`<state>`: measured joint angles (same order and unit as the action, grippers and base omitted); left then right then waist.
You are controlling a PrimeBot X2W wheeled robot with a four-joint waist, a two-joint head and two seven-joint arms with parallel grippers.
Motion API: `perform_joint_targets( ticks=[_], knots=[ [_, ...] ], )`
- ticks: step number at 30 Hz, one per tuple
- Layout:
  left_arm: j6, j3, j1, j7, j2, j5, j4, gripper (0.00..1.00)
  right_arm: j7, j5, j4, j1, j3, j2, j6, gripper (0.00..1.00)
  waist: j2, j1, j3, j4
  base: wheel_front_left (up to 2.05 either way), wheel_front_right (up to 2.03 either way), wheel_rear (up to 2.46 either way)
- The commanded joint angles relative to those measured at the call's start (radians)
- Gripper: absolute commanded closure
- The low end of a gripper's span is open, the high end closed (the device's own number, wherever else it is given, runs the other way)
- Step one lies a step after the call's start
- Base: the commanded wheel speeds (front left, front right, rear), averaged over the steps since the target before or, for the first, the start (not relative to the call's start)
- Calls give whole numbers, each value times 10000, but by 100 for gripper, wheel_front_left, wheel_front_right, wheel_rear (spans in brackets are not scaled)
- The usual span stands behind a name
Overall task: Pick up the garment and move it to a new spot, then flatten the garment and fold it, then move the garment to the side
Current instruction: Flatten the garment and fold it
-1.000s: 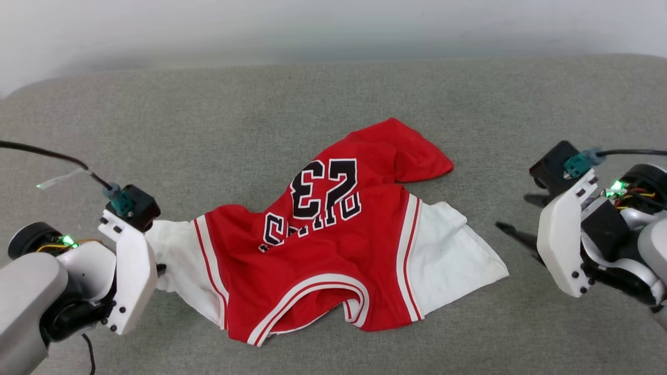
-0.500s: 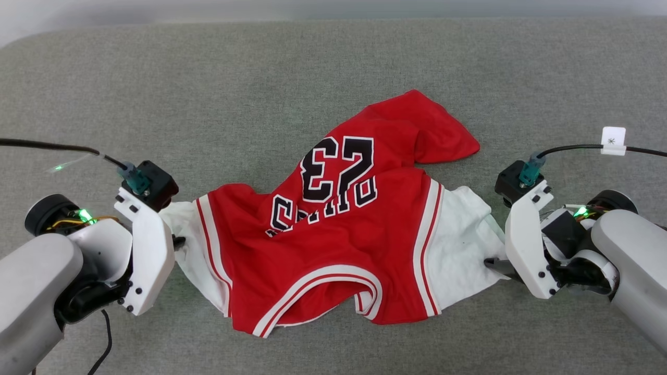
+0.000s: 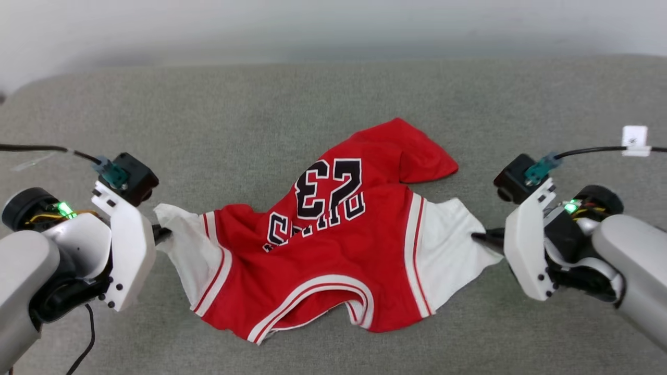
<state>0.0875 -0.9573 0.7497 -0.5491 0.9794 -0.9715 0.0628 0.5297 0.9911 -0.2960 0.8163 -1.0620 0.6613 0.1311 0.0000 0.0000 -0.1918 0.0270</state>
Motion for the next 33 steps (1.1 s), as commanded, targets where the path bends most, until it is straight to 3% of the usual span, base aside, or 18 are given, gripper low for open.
perform_joint_targets(
  ticks=[1, 9, 14, 23, 33],
  knots=[
    [-46, 118, 17, 86, 103, -67, -214, 100, -180, 46, 269, 199, -29, 238, -7, 100, 0, 0, 447, -132, 0, 0, 0],
    [-29, 564, 518, 142, 617, -145, -1307, 100, -929, 528, 1363, 653, 546, 1183, -8, 100, 0, 0, 891, -266, 0, 0, 0],
    [135, 897, 1279, 45, 584, -172, -1581, 100, -1178, 742, 1445, 1277, 1307, 1417, -7, 100, 0, 0, 886, -332, 0, 0, 0],
    [327, 1435, 3935, -511, -692, -22, -1003, 100, -676, 498, 152, 3646, 2670, 1015, -8, 100, 0, 0, -320, -283, 0, 0, 0],
    [411, 1787, 7585, 103, -1938, 521, 861, 100, -848, -1015, -1895, 7304, 3777, -250, -7, 100, 0, 0, -2153, -354, 0, 0, 0]
  ],
)
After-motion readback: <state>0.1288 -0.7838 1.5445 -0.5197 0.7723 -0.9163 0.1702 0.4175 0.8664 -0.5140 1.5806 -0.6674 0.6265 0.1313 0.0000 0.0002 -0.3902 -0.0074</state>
